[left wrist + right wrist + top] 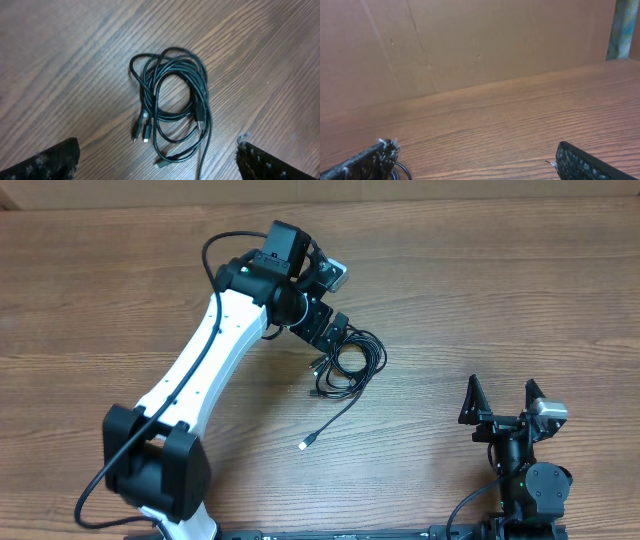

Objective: Untangle cables
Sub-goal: 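Move the left gripper forward over the black cable bundle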

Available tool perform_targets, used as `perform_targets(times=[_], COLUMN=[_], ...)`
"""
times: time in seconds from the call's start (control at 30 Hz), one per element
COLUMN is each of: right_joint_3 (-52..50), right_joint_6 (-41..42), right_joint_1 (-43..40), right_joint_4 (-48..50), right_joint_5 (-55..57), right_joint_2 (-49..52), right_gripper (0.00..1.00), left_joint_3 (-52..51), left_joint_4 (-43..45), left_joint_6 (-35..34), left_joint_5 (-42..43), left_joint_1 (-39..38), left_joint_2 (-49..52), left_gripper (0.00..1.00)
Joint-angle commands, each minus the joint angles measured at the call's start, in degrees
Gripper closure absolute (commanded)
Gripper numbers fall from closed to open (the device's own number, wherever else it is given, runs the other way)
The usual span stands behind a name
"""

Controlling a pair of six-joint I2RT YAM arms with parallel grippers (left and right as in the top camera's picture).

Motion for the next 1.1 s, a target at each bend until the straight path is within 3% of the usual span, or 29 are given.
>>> perform_targets(times=[0.0,0.17,0.33,0.5,1.07], right_joint_3=[-0.59,-0.59,-0.59,-0.59,-0.59], right_joint_6=[0.20,0.20,0.20,0.20,0.20], right_joint_1=[-0.04,-0.04,-0.04,-0.04,-0.04], right_joint_4=[0.33,0.33,0.33,0.33,0.31], right_joint_5=[0.76,0.76,0.76,0.76,0.76], right_joint_2=[-0.26,-0.26,-0.26,-0.26,-0.24], right_gripper=[0.00,0.00,0.00,0.00,0.00], left_joint_3=[1.22,1.22,1.22,1.22,1.20], left_joint_4=[-0.94,-0.68,0.92,4.87,7.93], left_joint_6=[0.35,0.33,-6.49,-7.82,-13.57], left_joint_5=[0.79,1.64,-12.00,-17.33,-18.56], left_joint_1=[-0.39,-0.55,-2.99,-6.95,-8.92], left_joint_2=[3.93,6.91,7.45,7.74,12.57], left_gripper=[0.00,0.00,0.00,0.00,0.03])
